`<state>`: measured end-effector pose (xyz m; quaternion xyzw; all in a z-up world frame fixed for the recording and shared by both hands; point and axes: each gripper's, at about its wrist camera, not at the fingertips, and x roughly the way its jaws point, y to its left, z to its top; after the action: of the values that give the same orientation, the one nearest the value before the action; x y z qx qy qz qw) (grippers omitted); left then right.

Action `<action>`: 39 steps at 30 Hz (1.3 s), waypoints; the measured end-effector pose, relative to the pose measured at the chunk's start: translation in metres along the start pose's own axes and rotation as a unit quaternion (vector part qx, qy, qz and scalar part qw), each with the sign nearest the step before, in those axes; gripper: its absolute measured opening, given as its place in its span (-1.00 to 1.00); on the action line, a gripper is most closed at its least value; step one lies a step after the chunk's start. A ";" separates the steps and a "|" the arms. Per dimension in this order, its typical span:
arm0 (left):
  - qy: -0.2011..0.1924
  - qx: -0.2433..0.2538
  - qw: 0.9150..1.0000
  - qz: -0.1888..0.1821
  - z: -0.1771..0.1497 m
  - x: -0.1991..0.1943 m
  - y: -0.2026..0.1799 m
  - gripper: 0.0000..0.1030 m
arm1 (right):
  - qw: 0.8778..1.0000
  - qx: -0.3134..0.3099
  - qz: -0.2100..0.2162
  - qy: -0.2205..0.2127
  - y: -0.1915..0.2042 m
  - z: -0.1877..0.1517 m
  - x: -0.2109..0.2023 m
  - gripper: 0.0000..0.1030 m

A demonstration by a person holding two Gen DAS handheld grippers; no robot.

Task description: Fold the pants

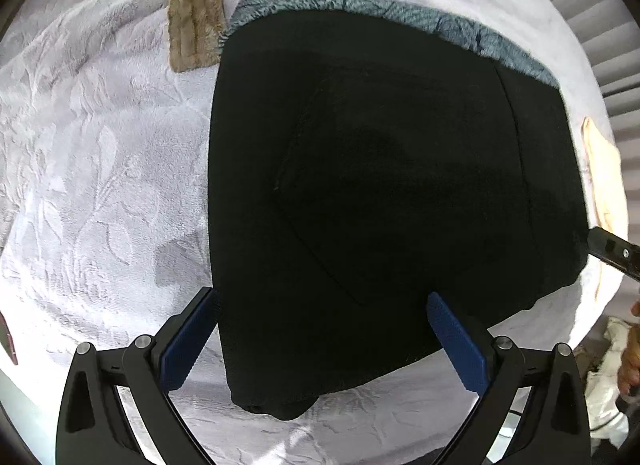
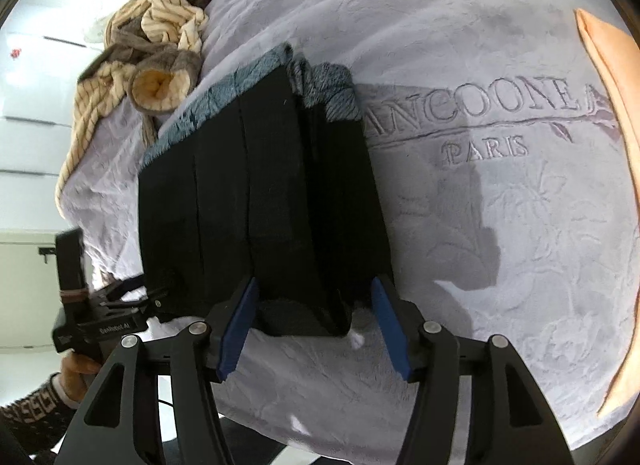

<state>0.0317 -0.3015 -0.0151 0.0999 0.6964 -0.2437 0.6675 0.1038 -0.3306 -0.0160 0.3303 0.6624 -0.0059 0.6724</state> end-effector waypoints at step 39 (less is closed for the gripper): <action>-0.068 -0.010 0.991 -0.117 0.055 0.007 0.009 0.59 | 0.972 0.066 0.219 0.047 -0.043 0.058 0.040 -0.04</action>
<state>0.0840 -0.3211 -0.0237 -0.0059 0.6586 -0.3191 0.6815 0.1410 -0.3730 -0.0763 0.5108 0.6028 0.1132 0.6024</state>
